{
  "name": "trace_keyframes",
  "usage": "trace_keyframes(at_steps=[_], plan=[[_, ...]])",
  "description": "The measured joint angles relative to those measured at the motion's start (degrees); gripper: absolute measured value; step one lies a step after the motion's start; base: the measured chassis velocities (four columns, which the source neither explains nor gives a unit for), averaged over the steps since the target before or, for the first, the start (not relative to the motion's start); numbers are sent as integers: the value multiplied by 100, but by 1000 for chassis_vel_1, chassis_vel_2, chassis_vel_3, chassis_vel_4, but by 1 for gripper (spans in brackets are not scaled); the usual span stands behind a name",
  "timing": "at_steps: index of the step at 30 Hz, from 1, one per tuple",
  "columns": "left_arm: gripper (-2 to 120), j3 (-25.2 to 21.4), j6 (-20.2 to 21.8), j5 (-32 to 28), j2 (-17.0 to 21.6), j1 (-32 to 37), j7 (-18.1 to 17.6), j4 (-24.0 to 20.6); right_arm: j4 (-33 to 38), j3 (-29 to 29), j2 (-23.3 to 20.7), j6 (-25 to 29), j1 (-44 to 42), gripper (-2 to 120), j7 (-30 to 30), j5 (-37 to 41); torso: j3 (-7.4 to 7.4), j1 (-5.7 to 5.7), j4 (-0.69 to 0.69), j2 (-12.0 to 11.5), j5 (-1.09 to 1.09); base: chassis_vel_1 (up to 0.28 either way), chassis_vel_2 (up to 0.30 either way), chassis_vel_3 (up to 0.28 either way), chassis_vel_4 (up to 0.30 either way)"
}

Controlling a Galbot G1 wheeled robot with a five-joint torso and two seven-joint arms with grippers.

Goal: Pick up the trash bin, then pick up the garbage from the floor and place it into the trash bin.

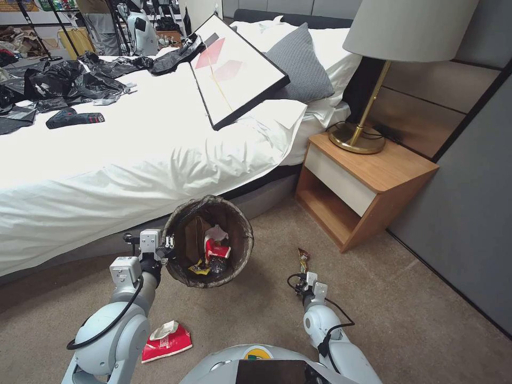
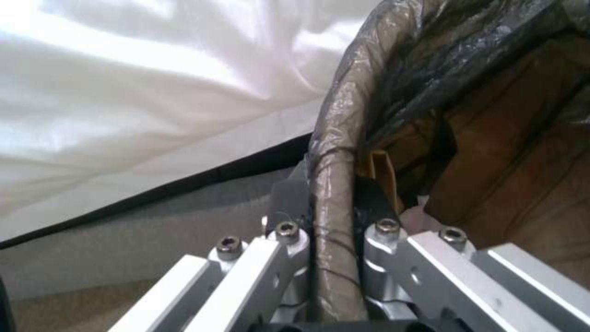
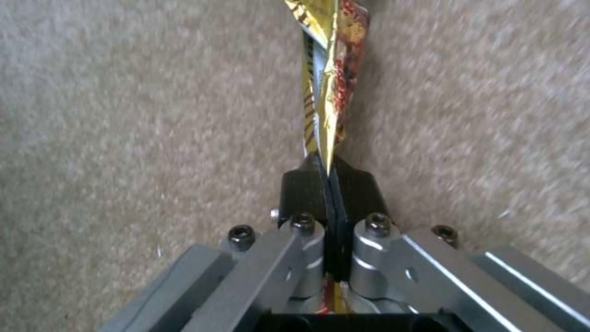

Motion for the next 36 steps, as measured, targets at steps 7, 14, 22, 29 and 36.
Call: trace_keyframes(at_steps=[7,14,22,29,36], plan=[[5,113,3,59,-2,39,-2,-34,985,192,-155,94,-272,0,23,-279,0,0,0,0,0,0,0,0,0],[5,151,14,101,9,73,-5,-65,2670,422,-492,-250,-591,0,-141,-107,0,0,0,0,0,0,0,0,0],[5,135,39,89,193,50,-3,-29,4268,406,-1121,-704,-576,0,-209,396,0,0,0,0,0,0,0,0,0],[5,184,143,-85,400,-31,-63,5,4961,225,-2030,-928,-444,0,-402,780,0,0,-1,0,0,0,0,0,0],[5,377,320,-229,479,-23,-221,40,5257,-187,-2702,-967,-72,0,-981,1103,0,0,0,0,0,0,0,0,0]])
